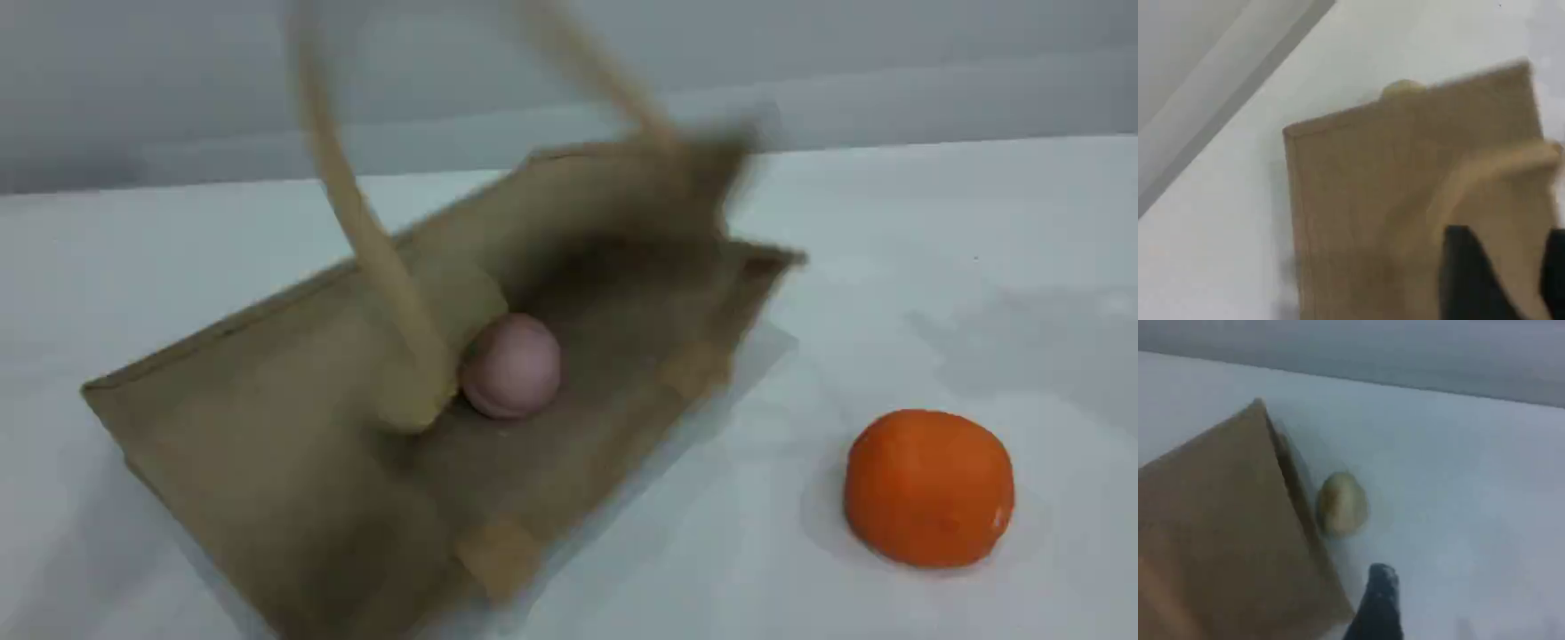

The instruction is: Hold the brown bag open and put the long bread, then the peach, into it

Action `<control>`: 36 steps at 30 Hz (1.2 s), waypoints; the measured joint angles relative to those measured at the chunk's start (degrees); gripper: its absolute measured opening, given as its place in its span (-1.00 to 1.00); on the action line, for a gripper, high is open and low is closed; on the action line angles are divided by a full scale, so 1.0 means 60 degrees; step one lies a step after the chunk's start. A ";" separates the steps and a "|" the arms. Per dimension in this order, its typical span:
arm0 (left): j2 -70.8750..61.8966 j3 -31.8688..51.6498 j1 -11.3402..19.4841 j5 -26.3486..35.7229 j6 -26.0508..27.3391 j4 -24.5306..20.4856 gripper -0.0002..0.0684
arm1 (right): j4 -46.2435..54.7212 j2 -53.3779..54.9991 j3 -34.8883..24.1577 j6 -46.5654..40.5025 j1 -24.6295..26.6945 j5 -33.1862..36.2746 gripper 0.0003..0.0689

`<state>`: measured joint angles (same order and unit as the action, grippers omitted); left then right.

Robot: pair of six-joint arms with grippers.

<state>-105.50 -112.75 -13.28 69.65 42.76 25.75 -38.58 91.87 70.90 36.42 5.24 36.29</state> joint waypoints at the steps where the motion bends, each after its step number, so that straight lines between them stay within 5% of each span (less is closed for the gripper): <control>1: 0.0000 0.0000 0.0000 0.0000 0.0000 0.0000 0.05 | 0.0041 0.0009 0.0073 0.0000 0.0000 0.0058 0.72; 6: 0.0029 0.0000 0.0000 0.0030 -0.0523 -0.0065 0.50 | 0.0430 0.0009 0.0805 -0.0482 0.0000 0.0792 0.72; 19: 0.2122 0.0000 0.0009 0.0069 -0.3020 -0.2807 0.57 | 0.1141 -0.1350 0.4201 -0.1886 -0.0010 0.4633 0.72; 27: 0.3874 0.0150 0.0009 0.0074 -0.5166 -0.3066 0.57 | 0.1176 -0.3495 0.4244 -0.2858 -0.0021 0.5670 0.72; 36: 0.6678 0.2355 0.0009 0.0067 -0.5226 -0.3011 0.57 | 0.1185 -0.6632 0.3662 -0.3323 -0.0025 0.5646 0.72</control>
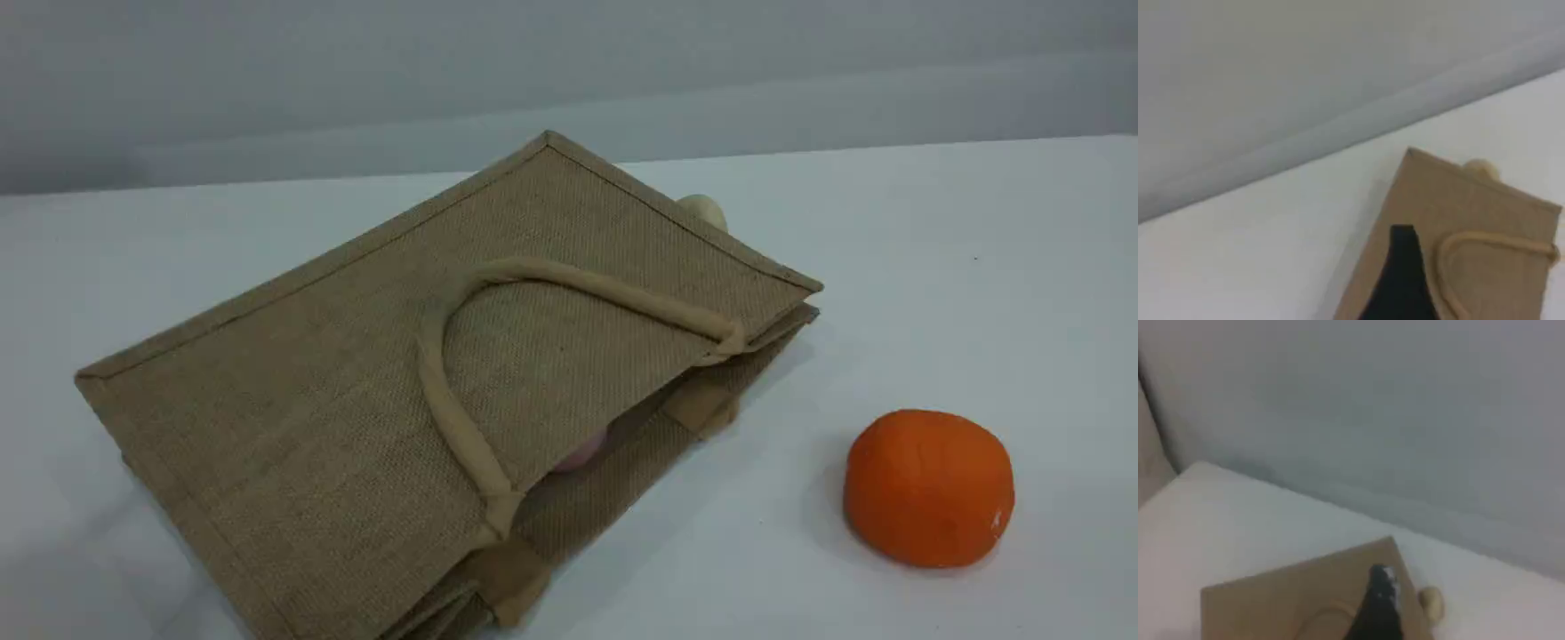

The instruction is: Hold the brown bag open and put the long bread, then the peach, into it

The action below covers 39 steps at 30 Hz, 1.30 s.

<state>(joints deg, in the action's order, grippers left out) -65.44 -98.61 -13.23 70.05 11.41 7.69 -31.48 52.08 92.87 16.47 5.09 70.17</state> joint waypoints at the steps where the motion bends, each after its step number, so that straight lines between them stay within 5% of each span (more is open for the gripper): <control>1: 0.0402 0.0394 0.0000 0.0000 0.0000 0.0030 0.57 | 0.0020 -0.0417 -0.0238 0.0000 0.0000 0.0000 0.72; 18: 0.7373 0.7184 0.0000 0.0004 0.0083 0.0071 0.57 | 0.1213 -0.7292 -0.6001 0.0010 0.0000 -0.0031 0.72; 23: 0.9045 0.8834 0.0000 -0.0125 0.0161 0.0051 0.57 | 0.2266 -0.8236 -0.7928 0.0020 0.0000 -0.0465 0.72; 28: 1.0032 1.0322 0.0000 -0.1395 0.0152 0.0023 0.57 | 0.2729 -0.8241 -0.9599 0.0020 0.0000 -0.1104 0.72; 39: 1.0033 1.1385 0.0000 -0.2068 -0.0770 -0.0312 0.57 | 0.3170 -0.8241 -1.0420 0.0020 0.0000 -0.1260 0.71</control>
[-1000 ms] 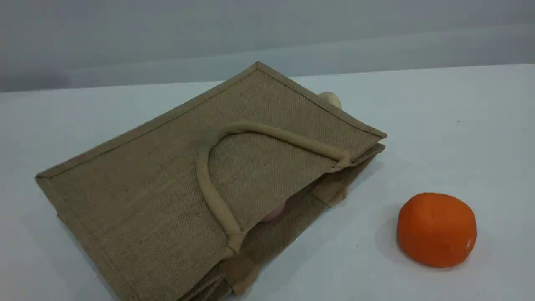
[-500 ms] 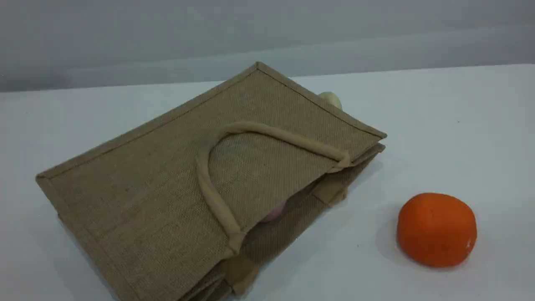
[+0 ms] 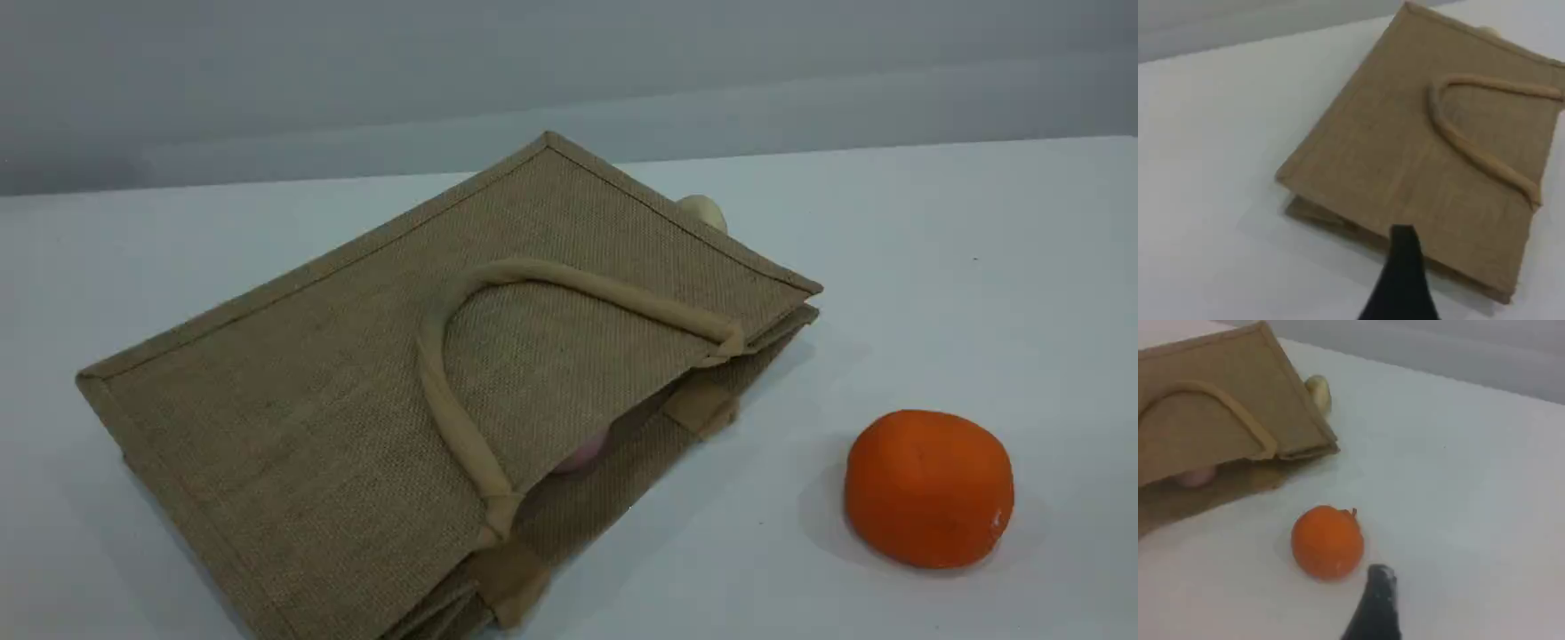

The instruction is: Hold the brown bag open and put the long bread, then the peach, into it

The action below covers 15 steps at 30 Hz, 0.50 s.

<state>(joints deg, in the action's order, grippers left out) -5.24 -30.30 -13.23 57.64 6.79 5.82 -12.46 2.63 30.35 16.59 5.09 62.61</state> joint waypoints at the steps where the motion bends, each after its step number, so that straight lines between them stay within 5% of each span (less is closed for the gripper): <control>1: 0.0000 0.0000 0.0000 0.0000 -0.0147 -0.0126 0.57 | 0.0000 0.0000 -0.0083 0.0000 0.0000 0.0024 0.71; 15: 0.0000 -0.0025 0.0000 0.1166 -0.0502 -0.0174 0.57 | -0.0195 0.0000 -0.0187 0.0000 0.0000 -0.0062 0.70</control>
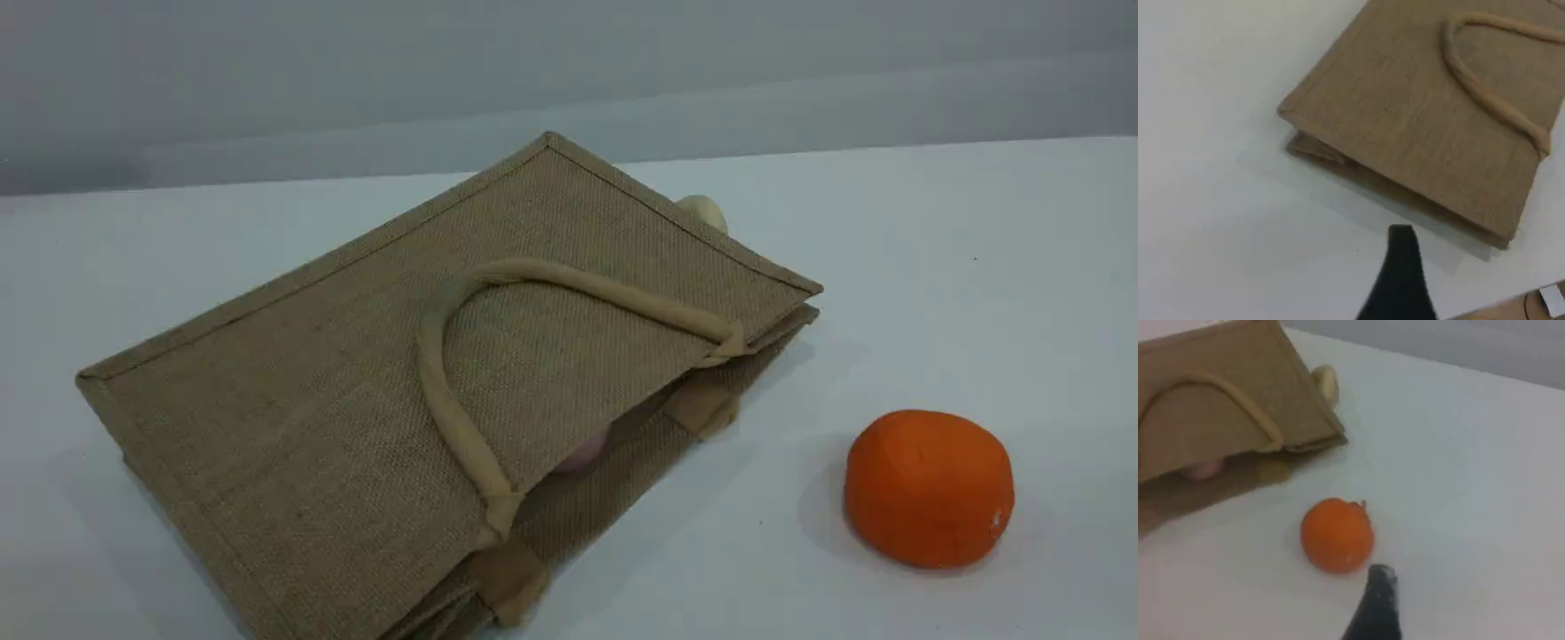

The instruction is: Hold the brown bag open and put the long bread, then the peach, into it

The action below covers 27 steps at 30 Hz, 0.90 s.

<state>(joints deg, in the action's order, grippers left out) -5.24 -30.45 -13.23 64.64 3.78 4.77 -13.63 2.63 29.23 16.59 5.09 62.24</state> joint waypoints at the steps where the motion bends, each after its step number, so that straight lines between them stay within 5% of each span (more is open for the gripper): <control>1: 0.0010 0.0000 0.0000 0.0000 0.0000 0.0000 0.57 | 0.0000 0.0000 0.0000 0.0000 0.0000 0.0000 0.70; 17: 0.0050 0.0247 0.0000 -0.0465 -0.1585 -0.1723 0.57 | 0.0010 0.0000 0.0009 0.0000 0.0000 0.0000 0.70; 27: 0.0050 0.0255 0.0000 -0.0462 -0.1693 -0.1793 0.57 | 0.0010 0.0000 0.0009 0.0000 0.0000 0.0009 0.70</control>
<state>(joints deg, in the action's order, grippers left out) -4.94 -28.92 -13.23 61.86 -6.38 -5.98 -13.57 2.63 29.28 16.59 5.09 62.29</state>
